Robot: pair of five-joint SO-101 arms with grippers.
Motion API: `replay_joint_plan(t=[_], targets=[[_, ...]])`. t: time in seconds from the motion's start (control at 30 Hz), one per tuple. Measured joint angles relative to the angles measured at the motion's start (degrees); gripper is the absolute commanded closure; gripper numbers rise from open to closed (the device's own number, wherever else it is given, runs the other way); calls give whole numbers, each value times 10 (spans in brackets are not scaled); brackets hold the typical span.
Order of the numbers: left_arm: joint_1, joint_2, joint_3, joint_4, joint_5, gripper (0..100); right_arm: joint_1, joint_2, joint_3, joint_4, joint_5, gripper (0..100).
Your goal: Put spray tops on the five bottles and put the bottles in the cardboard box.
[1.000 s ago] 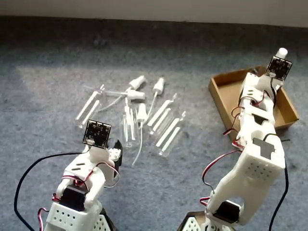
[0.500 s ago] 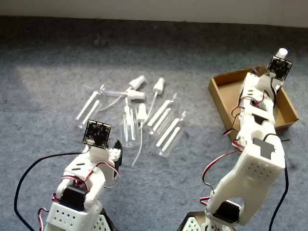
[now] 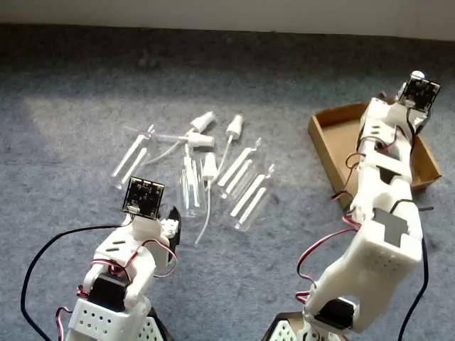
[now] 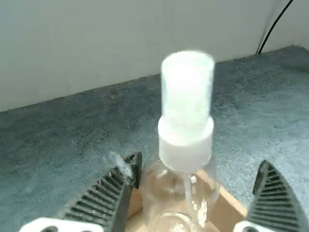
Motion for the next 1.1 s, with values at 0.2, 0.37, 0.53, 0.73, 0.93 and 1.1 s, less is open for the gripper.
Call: replay_joint_plan(t=[0.2,0.37,0.53,0.73,0.93,1.1], targets=[[0,0,0,0,0,989,-4,-76,17,92,0,668],[0,0,0,0,0,989,-11,-100,17,134,0,668],[0,0,0,0,0,989,-10,-126,17,166,0,668],[0,0,0,0,0,989,-10,-185,17,206,0,668],[0,0,0,0,0,989,-10,-254,17,251,0,668],[0,0,0,0,0,989,-11,-326,17,320,0,668]])
